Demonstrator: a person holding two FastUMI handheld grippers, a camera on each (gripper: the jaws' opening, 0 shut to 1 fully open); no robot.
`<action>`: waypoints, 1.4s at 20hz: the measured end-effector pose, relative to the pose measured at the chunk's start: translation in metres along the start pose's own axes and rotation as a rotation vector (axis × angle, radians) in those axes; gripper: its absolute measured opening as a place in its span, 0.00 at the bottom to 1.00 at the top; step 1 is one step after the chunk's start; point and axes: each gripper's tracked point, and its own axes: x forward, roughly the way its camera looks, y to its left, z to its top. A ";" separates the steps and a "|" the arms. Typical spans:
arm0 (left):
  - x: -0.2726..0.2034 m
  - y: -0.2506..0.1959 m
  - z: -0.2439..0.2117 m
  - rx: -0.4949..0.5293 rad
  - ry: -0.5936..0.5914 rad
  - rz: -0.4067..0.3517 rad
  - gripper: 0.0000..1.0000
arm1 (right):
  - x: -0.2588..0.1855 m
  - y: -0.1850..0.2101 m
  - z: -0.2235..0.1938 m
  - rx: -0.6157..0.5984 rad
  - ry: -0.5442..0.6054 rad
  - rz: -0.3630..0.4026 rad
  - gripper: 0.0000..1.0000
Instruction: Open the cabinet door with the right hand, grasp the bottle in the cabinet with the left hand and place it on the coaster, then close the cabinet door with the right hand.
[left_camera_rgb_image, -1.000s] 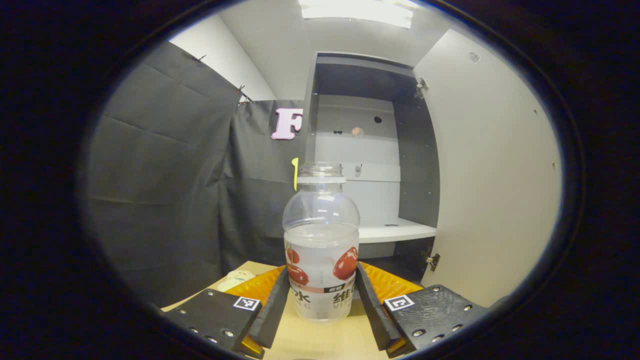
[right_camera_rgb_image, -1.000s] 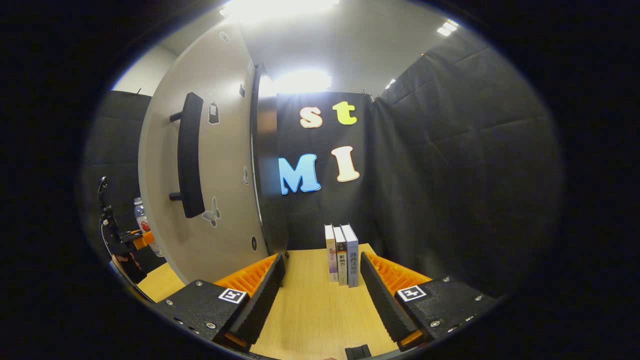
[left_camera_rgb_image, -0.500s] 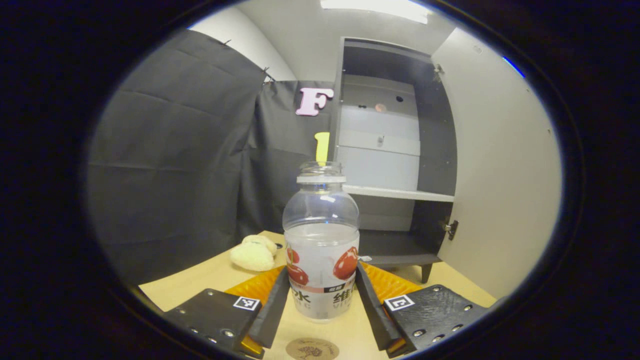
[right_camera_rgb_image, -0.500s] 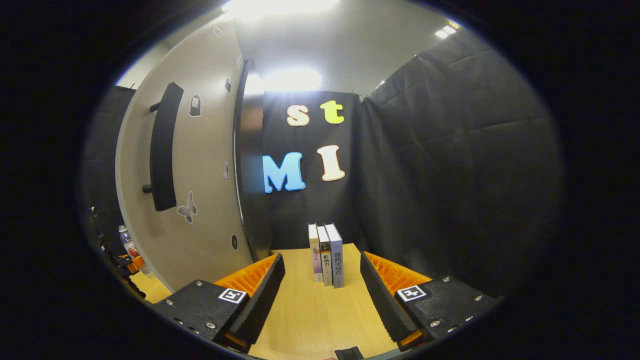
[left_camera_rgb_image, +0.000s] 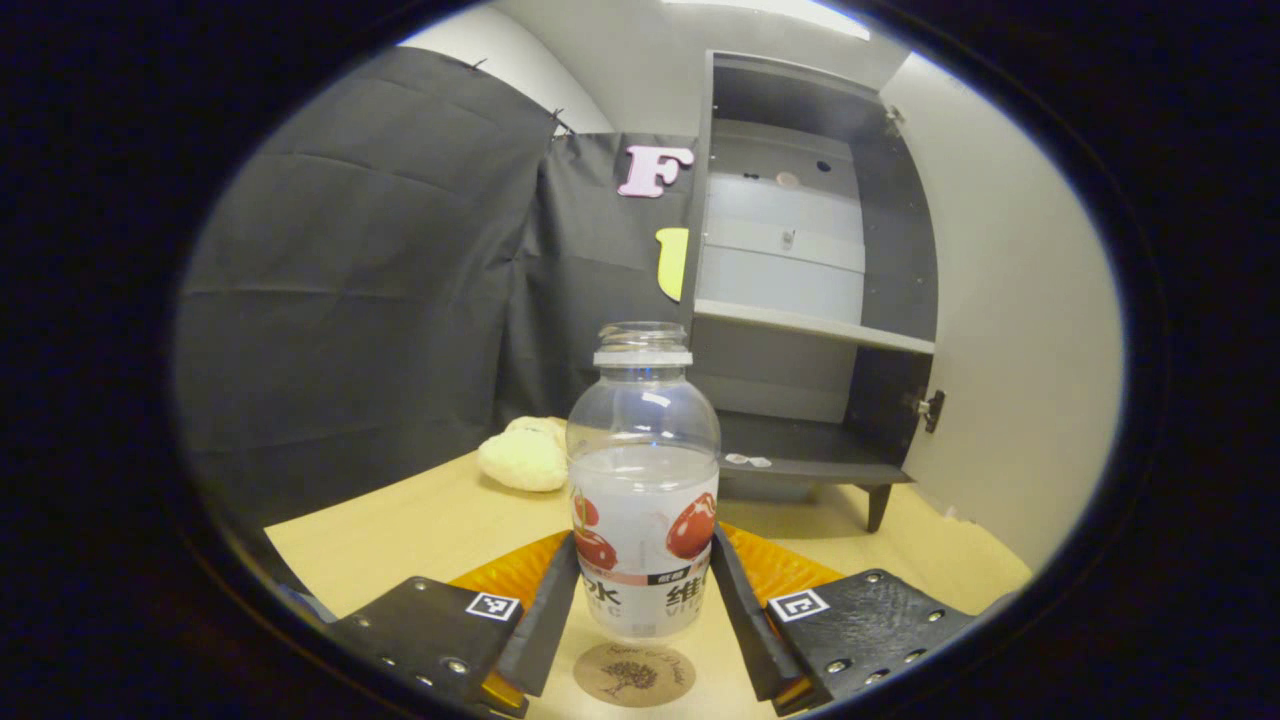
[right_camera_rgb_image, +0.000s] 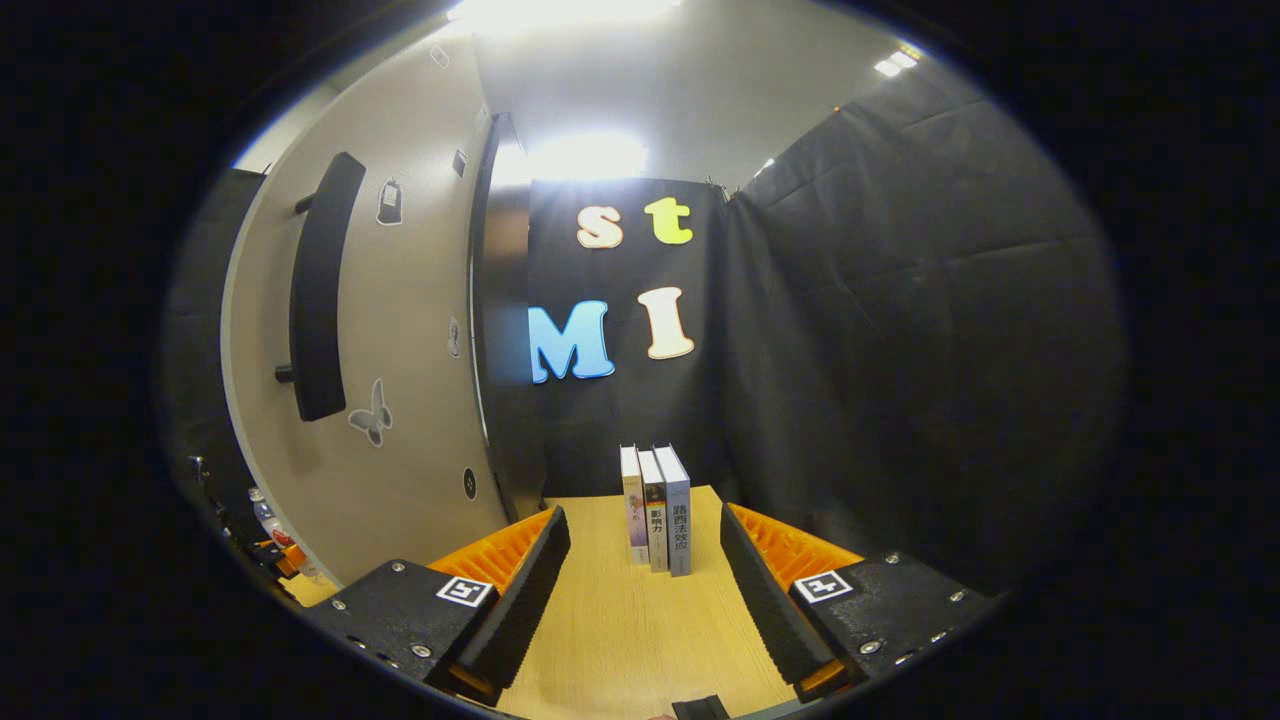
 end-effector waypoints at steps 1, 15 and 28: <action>0.001 -0.002 -0.007 0.004 0.014 -0.001 0.75 | -0.001 -0.001 -0.001 0.003 0.002 0.001 0.94; -0.008 -0.006 -0.082 0.054 0.120 -0.016 0.76 | 0.000 -0.007 -0.010 0.017 0.026 -0.006 0.93; -0.012 -0.025 -0.059 0.133 0.138 -0.028 0.85 | 0.014 0.018 0.005 0.002 -0.001 0.063 0.94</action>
